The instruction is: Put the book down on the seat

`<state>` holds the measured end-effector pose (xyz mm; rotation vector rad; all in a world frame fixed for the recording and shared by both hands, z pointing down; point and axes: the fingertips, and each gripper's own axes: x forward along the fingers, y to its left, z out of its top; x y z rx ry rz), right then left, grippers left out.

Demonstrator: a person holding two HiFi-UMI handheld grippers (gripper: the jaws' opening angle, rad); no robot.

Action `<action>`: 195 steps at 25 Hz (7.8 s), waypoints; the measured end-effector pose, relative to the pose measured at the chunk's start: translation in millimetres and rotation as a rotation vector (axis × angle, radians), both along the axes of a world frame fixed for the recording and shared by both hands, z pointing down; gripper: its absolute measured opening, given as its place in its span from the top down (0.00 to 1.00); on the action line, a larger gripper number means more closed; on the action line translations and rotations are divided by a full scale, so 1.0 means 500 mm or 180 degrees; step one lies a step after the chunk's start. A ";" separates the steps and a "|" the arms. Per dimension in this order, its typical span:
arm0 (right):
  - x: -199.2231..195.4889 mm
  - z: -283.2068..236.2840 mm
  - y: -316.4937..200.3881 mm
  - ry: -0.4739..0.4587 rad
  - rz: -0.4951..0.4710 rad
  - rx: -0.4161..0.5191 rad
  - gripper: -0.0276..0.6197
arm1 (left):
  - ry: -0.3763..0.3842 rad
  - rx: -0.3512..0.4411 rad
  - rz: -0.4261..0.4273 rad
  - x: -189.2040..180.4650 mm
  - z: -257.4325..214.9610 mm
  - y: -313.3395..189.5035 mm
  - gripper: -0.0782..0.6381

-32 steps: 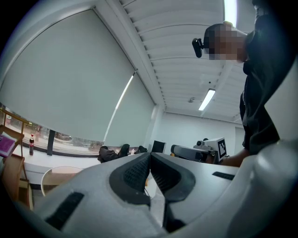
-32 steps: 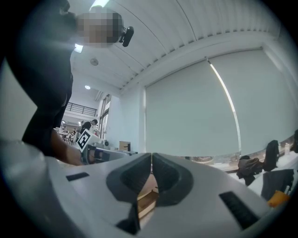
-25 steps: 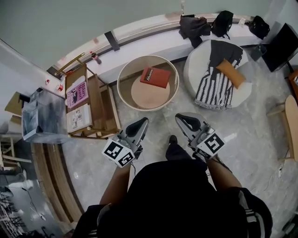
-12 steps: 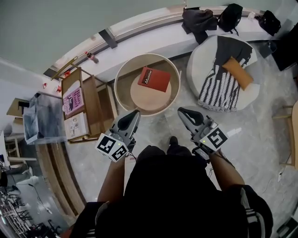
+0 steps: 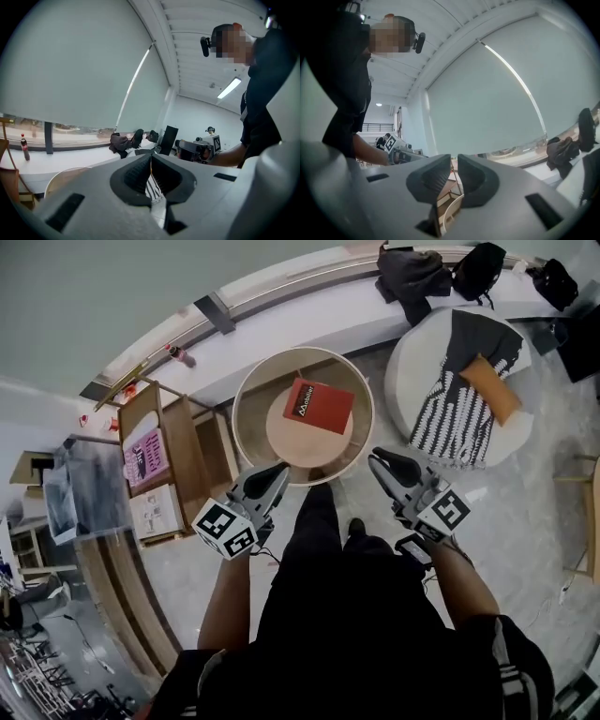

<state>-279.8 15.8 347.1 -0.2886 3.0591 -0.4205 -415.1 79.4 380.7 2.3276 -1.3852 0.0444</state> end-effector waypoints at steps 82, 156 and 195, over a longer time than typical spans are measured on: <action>-0.173 1.020 -0.294 0.1318 0.1416 -0.2442 0.77 | 0.0316 -0.2200 0.0535 -0.339 0.992 -0.355 0.67; 0.650 -0.303 -0.065 0.0067 0.2855 0.0801 0.79 | -0.0232 0.1190 0.1478 0.482 -0.328 -0.294 0.69; 1.094 -0.234 -0.430 0.0444 0.3386 0.0571 0.79 | 0.0359 0.0968 0.2044 0.945 -0.232 -0.726 0.70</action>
